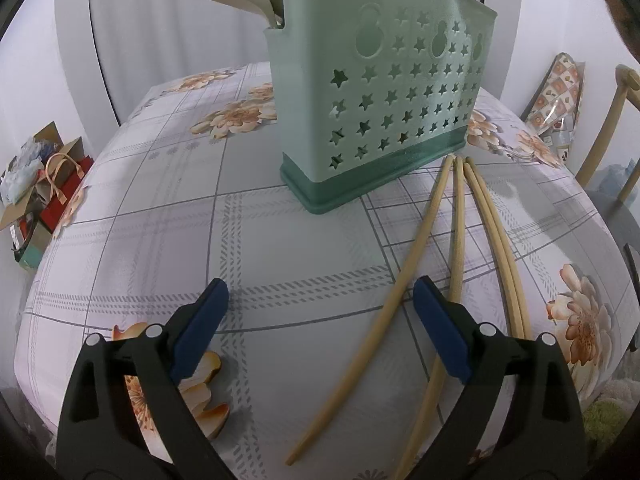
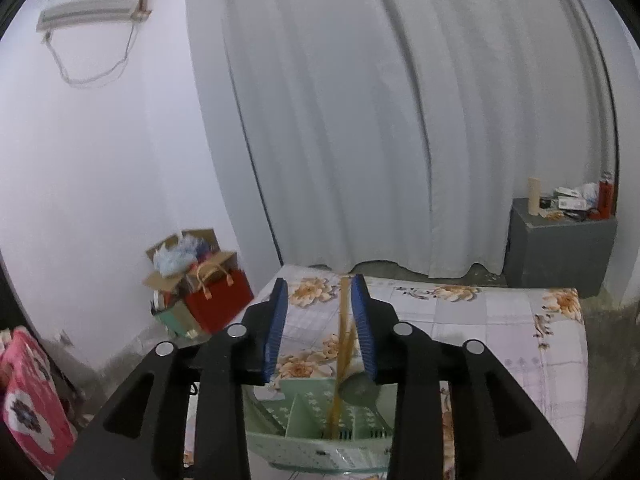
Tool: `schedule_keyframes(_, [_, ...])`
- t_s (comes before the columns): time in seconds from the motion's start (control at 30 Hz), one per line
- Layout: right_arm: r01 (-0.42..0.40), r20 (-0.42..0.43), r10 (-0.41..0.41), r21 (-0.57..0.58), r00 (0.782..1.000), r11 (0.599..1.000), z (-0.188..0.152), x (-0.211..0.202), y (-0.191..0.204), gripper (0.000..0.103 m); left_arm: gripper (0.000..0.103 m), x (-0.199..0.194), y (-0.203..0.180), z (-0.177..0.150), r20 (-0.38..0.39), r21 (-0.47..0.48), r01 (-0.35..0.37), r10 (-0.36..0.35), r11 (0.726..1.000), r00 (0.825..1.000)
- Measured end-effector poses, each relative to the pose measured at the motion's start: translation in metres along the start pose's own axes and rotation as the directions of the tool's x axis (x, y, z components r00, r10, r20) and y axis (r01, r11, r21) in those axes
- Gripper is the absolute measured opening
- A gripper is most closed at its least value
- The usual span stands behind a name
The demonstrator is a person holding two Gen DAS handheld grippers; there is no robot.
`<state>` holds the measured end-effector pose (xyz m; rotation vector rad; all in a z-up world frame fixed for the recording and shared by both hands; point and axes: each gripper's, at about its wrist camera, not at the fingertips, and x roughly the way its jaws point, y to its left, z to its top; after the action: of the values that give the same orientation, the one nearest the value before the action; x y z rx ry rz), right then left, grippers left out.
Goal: Organize utensils
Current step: 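Lower the chopstick into the caddy and open the right tool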
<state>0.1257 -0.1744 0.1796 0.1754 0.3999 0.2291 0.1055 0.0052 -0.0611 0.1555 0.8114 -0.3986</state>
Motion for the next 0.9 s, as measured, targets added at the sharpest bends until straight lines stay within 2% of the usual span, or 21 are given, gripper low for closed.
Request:
schedule_keyframes(0.2, [0.018, 0.022, -0.021, 0.110, 1.000, 0.994, -0.030, -0.043, -0.021, 0.039, 0.090, 0.000, 0.001, 0.000, -0.001, 0.007, 0.006, -0.006, 1.000, 1.000])
schedule_keyframes(0.3, [0.049, -0.025, -0.046, 0.137, 0.999, 0.989, -0.057, -0.049, -0.032, 0.042, 0.090, 0.000, 0.003, 0.000, -0.007, 0.007, 0.007, -0.007, 1.000, 1.000])
schedule_keyframes(0.37, [0.082, -0.121, -0.062, 0.169, 0.991, 0.982, -0.084, -0.041, -0.042, 0.042, 0.091, 0.001, 0.002, 0.001, -0.010, 0.003, 0.003, -0.003, 1.000, 1.000])
schedule_keyframes(0.47, [0.158, -0.280, -0.100, 0.195, 0.955, 0.968, -0.129, -0.031, -0.055, 0.042, 0.091, 0.001, 0.002, 0.002, -0.012, -0.002, -0.001, 0.001, 1.000, 1.000])
schedule_keyframes(0.57, [0.172, -0.389, -0.078, 0.213, 0.918, 0.962, -0.168, -0.027, -0.058, 0.042, 0.091, 0.002, 0.001, 0.003, -0.016, -0.007, -0.006, 0.006, 1.000, 1.000])
schedule_keyframes(0.7, [0.150, -0.479, -0.019, 0.236, 0.877, 0.960, -0.202, -0.020, -0.048, 0.038, 0.091, 0.002, 0.002, 0.003, -0.020, -0.012, -0.010, 0.010, 1.000, 1.000])
schedule_keyframes(0.8, [0.137, -0.520, -0.003, 0.220, 0.854, 0.966, -0.214, -0.011, -0.037, 0.036, 0.091, 0.002, 0.002, 0.003, -0.025, -0.018, -0.015, 0.014, 1.000, 1.000])
schedule_keyframes(0.9, [0.136, -0.529, -0.006, 0.208, 0.848, 0.969, -0.217, -0.005, -0.030, 0.033, 0.091, 0.001, 0.003, 0.002, -0.028, -0.025, -0.020, 0.019, 0.999, 0.999])
